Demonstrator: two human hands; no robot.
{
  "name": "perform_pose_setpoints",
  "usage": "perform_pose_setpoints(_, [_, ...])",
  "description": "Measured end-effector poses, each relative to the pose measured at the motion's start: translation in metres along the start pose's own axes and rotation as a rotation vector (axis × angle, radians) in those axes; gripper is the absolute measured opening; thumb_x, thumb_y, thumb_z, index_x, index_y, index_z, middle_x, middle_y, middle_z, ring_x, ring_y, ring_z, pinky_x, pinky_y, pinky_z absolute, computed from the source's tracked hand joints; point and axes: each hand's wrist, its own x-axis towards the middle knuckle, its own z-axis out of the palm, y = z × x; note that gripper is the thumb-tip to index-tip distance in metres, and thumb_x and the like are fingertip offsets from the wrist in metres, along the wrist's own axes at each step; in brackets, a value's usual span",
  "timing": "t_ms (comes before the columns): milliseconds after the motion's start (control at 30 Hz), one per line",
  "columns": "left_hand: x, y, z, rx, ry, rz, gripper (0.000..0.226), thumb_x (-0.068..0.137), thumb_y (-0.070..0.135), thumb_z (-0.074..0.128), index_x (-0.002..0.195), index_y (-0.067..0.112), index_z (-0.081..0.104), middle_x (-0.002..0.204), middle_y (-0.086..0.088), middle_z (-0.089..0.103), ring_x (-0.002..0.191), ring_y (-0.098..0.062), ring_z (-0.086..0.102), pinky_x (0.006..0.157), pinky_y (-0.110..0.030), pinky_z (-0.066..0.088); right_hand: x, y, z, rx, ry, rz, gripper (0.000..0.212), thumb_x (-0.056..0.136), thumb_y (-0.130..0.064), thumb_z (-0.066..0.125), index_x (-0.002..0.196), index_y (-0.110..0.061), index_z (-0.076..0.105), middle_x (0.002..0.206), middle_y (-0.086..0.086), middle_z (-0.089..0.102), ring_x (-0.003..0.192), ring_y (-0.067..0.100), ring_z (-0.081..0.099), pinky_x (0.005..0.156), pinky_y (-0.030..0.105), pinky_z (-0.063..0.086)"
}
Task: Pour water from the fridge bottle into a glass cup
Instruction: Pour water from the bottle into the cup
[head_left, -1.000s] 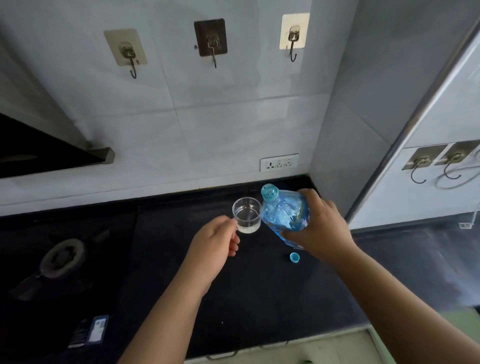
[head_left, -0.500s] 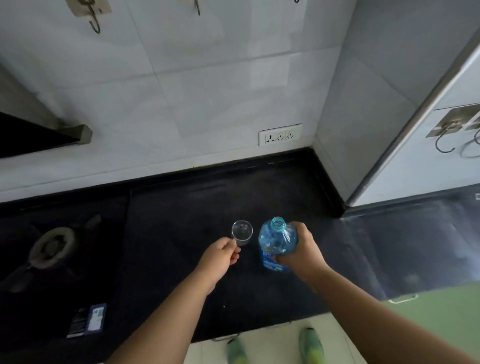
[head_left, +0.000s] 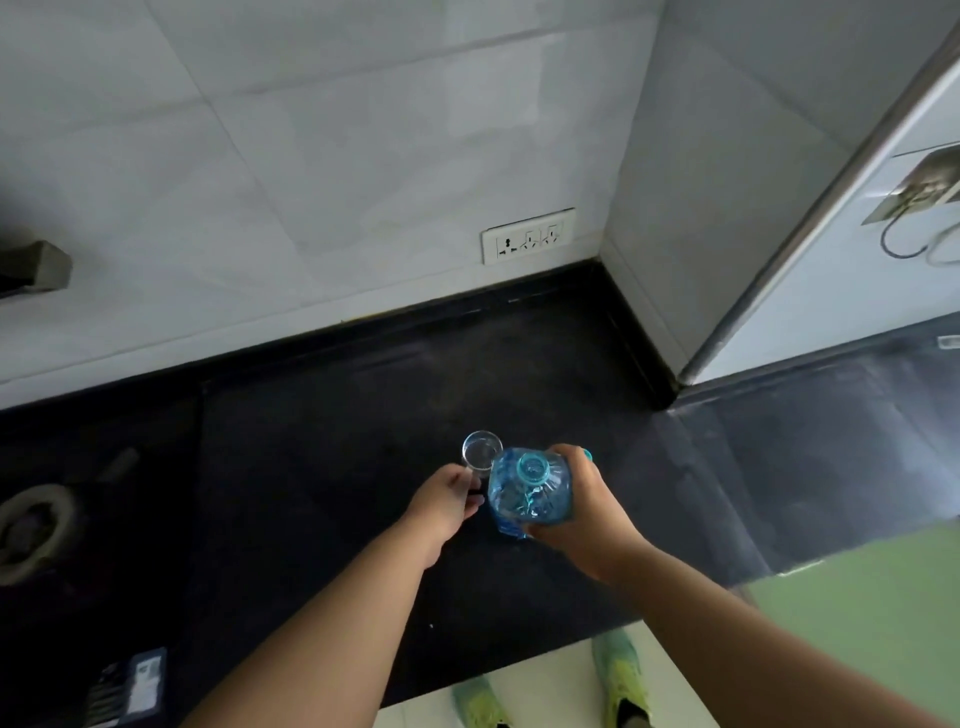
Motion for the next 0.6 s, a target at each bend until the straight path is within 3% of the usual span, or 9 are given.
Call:
perform_pose_setpoints(167, [0.008,0.006,0.003,0.091,-0.033,-0.004,0.027,0.110,0.031,0.043,0.111,0.019,0.067,0.116,-0.003,0.070,0.104,-0.018,0.071,0.096,-0.037,0.061,0.007,0.001,-0.004,-0.024,-0.033,-0.009,0.088,0.065,-0.015,0.095,0.132,-0.037,0.041,0.123,-0.015,0.051,0.110,0.006,0.061,0.091,0.023,0.057])
perform_pose_setpoints(300, [0.008,0.013,0.002,0.203,0.015,0.019,0.028,0.111,0.032,0.041,0.113,0.020,0.066,0.110,-0.001,0.070,0.097,-0.016,0.071,0.081,-0.028,0.061,0.012,-0.005,-0.012,-0.048,-0.086,-0.022,0.087,0.067,-0.015,0.094,0.129,-0.040,0.039,0.115,-0.017,0.057,0.105,0.002,0.063,0.087,0.024,0.058])
perform_pose_setpoints(500, [0.000,0.012,-0.003,0.146,0.104,-0.040,0.016,0.106,0.020,0.056,0.122,0.019,0.058,0.104,-0.005,0.073,0.089,-0.018,0.075,0.075,-0.031,0.064,0.012,-0.008,-0.018,-0.071,-0.145,-0.014,0.090,0.070,-0.016,0.094,0.136,-0.038,0.037,0.119,-0.015,0.059,0.107,0.007,0.066,0.090,0.032,0.061])
perform_pose_setpoints(600, [-0.023,0.011,-0.010,0.300,0.150,0.145,0.047,0.094,0.006,0.064,0.127,0.034,0.046,0.116,0.002,0.065,0.098,-0.014,0.068,0.081,-0.032,0.060,0.012,-0.010,-0.022,-0.094,-0.185,-0.028,0.091,0.070,-0.017,0.093,0.138,-0.036,0.036,0.122,-0.013,0.059,0.109,0.008,0.066,0.087,0.028,0.061])
